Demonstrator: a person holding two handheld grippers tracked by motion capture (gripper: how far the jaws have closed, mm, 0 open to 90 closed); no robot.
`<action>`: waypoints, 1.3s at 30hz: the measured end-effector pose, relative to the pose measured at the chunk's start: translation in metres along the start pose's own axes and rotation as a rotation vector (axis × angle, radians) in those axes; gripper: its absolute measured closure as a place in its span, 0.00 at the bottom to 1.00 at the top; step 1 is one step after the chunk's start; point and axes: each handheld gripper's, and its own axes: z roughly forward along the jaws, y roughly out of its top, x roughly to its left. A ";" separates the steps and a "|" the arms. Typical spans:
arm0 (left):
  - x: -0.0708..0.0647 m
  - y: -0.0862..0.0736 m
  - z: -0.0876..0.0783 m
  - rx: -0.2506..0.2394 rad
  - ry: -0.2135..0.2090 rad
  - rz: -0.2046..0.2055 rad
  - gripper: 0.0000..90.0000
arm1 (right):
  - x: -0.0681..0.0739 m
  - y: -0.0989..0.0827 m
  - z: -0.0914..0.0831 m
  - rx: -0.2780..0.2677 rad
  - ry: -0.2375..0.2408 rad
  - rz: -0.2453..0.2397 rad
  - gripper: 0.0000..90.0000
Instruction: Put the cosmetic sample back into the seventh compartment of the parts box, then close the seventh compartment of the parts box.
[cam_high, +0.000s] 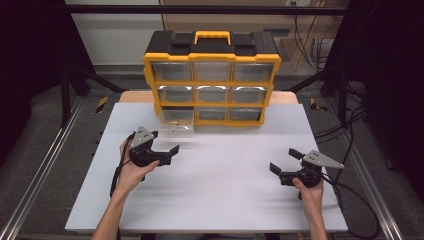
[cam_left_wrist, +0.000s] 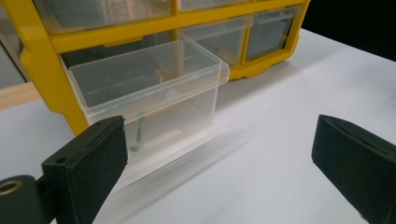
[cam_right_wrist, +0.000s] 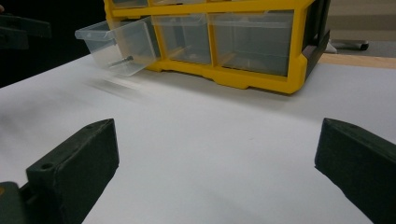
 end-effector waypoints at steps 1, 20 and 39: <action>0.000 -0.001 0.001 0.000 0.000 -0.001 0.04 | 0.000 0.000 0.000 -0.002 -0.001 0.001 0.00; 0.002 -0.012 0.015 0.032 0.022 -0.005 0.09 | -0.001 0.000 0.000 -0.002 -0.003 0.000 0.00; 0.008 -0.014 0.019 0.017 0.087 -0.020 0.45 | -0.001 0.000 0.000 -0.001 0.002 0.006 0.00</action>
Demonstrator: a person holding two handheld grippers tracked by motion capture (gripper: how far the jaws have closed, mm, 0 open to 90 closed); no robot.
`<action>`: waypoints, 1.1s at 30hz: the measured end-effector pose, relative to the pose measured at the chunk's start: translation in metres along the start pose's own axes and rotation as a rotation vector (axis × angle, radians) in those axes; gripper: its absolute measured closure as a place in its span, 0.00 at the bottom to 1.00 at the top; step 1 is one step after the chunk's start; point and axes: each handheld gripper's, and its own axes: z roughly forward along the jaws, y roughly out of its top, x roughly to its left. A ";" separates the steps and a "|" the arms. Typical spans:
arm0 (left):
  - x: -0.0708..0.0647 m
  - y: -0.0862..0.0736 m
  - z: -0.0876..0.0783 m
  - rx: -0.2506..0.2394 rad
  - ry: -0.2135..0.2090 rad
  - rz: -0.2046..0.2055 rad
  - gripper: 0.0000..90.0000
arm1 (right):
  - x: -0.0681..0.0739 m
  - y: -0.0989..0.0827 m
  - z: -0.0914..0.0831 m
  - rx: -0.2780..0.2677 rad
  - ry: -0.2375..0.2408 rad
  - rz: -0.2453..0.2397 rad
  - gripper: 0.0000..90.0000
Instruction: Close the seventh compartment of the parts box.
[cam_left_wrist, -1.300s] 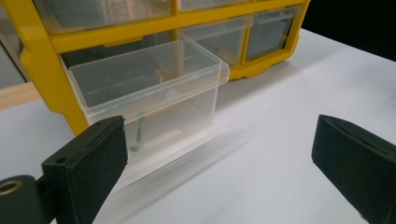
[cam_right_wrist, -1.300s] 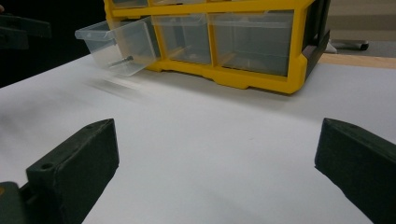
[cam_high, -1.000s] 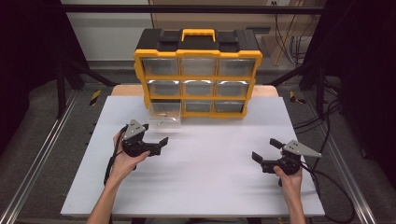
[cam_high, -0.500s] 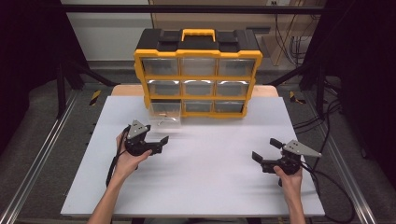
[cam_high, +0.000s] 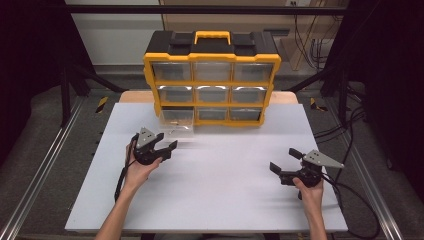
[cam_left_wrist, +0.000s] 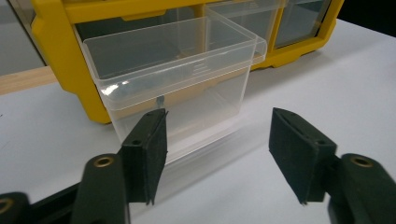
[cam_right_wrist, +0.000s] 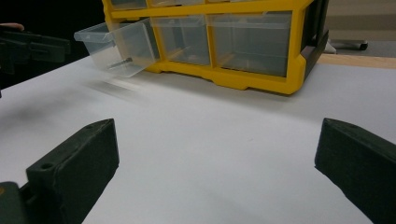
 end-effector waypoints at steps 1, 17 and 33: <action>0.000 0.000 0.000 0.001 0.002 -0.001 0.47 | 0.000 0.000 0.000 0.000 0.000 -0.001 0.00; 0.004 0.000 0.007 0.031 -0.015 -0.015 0.81 | 0.000 0.000 0.000 -0.001 -0.004 -0.007 0.00; 0.003 0.002 0.015 0.036 0.002 -0.002 0.98 | -0.001 -0.001 -0.001 -0.002 -0.003 -0.005 0.00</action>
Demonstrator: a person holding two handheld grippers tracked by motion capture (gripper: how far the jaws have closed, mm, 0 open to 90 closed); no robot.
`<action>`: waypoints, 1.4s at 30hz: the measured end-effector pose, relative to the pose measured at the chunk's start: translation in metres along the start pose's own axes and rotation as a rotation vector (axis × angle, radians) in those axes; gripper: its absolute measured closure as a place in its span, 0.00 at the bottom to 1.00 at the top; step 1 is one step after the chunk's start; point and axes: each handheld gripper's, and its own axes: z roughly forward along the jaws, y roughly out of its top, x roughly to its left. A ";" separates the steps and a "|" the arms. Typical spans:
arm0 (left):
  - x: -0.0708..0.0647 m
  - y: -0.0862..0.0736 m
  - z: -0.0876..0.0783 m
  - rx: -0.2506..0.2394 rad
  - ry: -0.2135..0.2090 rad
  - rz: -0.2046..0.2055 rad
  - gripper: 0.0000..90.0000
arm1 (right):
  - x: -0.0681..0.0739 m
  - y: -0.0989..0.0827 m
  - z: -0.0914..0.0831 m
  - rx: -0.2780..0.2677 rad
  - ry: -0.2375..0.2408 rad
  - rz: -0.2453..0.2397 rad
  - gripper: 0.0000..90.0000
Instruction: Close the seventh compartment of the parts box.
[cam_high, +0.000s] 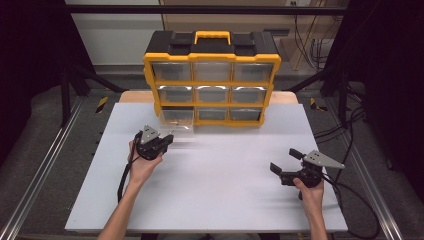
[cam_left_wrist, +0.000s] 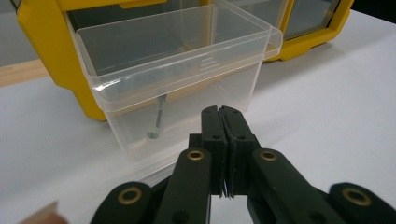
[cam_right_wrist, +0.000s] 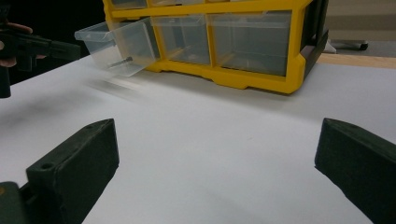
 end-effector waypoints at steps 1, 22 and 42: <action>0.000 0.000 0.001 0.001 0.001 -0.001 0.99 | 0.000 0.000 0.000 0.002 0.001 0.004 0.00; 0.007 0.002 0.016 0.006 0.009 0.007 0.99 | 0.000 -0.001 0.000 0.005 -0.002 0.004 0.00; 0.012 0.004 0.025 -0.004 0.012 0.002 0.99 | 0.000 -0.002 0.002 0.015 -0.005 0.000 0.00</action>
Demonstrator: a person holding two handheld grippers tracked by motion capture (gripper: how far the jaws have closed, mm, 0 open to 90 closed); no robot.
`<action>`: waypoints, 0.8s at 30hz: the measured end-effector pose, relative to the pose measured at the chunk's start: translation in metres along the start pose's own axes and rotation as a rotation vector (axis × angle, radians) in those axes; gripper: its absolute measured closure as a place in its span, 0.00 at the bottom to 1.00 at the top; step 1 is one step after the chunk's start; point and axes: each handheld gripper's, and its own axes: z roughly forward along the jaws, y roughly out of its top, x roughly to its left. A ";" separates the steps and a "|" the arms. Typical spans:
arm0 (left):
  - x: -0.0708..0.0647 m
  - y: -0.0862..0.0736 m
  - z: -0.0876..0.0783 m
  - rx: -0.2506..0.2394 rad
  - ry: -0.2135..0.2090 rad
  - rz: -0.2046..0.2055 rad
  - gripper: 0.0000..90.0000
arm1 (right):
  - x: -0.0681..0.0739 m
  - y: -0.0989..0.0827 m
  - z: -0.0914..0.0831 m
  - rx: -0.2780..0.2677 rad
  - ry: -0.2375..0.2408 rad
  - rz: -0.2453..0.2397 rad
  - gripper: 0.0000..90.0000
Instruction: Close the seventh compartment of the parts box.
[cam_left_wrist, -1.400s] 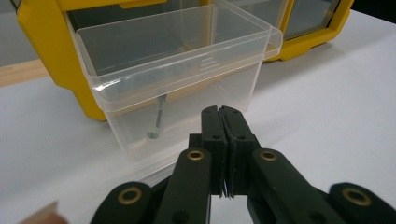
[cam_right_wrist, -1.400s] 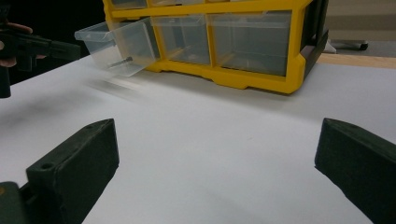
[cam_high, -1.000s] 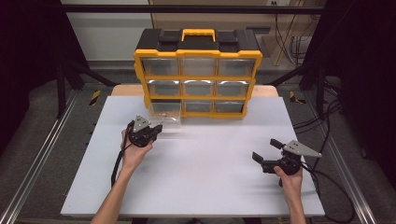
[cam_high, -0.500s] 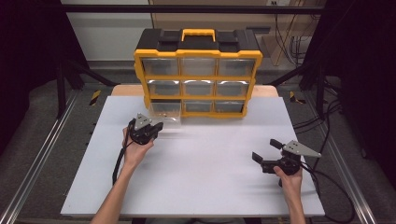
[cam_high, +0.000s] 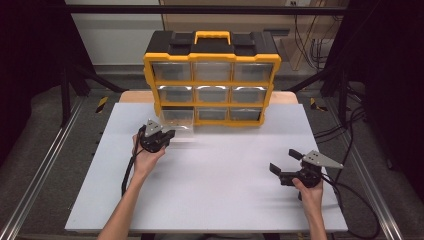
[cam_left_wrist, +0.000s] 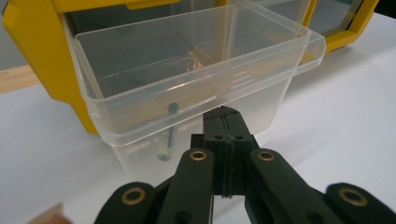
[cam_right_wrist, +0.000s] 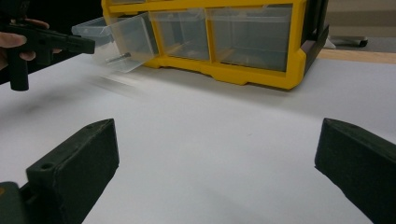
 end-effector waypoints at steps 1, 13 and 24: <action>0.000 0.000 0.000 -0.001 0.000 -0.001 0.99 | 0.000 0.000 0.000 -0.001 -0.001 0.000 0.00; 0.003 -0.001 0.003 -0.002 0.003 0.006 0.99 | 0.000 0.000 0.000 0.000 -0.001 -0.001 0.00; 0.006 -0.001 0.005 -0.003 0.013 -0.001 0.99 | 0.000 0.000 0.000 0.000 -0.002 -0.002 0.00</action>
